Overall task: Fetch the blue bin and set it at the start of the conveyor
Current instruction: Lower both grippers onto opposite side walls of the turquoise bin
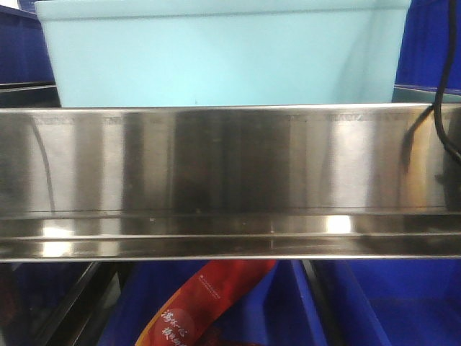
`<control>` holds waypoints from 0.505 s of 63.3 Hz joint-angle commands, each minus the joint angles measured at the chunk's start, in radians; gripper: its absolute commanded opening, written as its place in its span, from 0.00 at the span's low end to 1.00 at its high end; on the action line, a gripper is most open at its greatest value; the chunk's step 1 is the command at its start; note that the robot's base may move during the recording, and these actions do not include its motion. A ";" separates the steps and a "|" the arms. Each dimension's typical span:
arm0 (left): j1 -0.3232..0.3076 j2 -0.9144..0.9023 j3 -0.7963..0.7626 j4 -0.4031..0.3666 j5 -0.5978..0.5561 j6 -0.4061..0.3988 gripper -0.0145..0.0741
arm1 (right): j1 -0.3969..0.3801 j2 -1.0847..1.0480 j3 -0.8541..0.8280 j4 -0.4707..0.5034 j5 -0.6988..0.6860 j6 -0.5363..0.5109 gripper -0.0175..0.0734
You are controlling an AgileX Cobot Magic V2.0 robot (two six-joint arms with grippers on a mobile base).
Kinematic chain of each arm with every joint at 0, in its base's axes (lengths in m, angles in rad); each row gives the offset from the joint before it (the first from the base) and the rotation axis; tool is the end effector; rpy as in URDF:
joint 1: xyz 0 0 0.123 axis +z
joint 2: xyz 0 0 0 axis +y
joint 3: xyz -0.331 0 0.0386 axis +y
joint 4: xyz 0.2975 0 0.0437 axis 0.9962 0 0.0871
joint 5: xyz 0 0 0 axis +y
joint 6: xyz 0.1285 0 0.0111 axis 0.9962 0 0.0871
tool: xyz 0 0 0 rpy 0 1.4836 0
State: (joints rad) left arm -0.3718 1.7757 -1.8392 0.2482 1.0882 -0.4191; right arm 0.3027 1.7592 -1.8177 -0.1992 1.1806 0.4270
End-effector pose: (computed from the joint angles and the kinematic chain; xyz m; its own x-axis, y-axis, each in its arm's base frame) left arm 0.4527 -0.1464 0.4011 -0.7793 -0.0077 -0.6266 0.0007 0.9999 -0.0133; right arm 0.4459 0.1145 0.3933 -0.8372 0.0921 -0.5391 0.0900 0.9955 0.0302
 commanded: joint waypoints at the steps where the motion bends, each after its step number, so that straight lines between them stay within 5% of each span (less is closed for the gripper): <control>1: 0.000 0.003 -0.009 0.001 -0.006 -0.011 0.40 | 0.000 -0.007 -0.014 -0.017 0.003 0.000 0.29; 9: 0.000 0.006 -0.009 0.015 -0.013 -0.037 0.46 | -0.002 -0.003 -0.014 -0.014 -0.007 -0.002 0.42; 32: 0.039 0.056 -0.009 0.009 0.002 -0.037 0.46 | -0.015 0.065 -0.014 0.007 0.006 -0.004 0.43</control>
State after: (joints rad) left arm -0.3514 1.8230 -1.8392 0.2738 1.0882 -0.4454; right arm 0.2946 1.8123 -1.8207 -0.1908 1.1823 0.4270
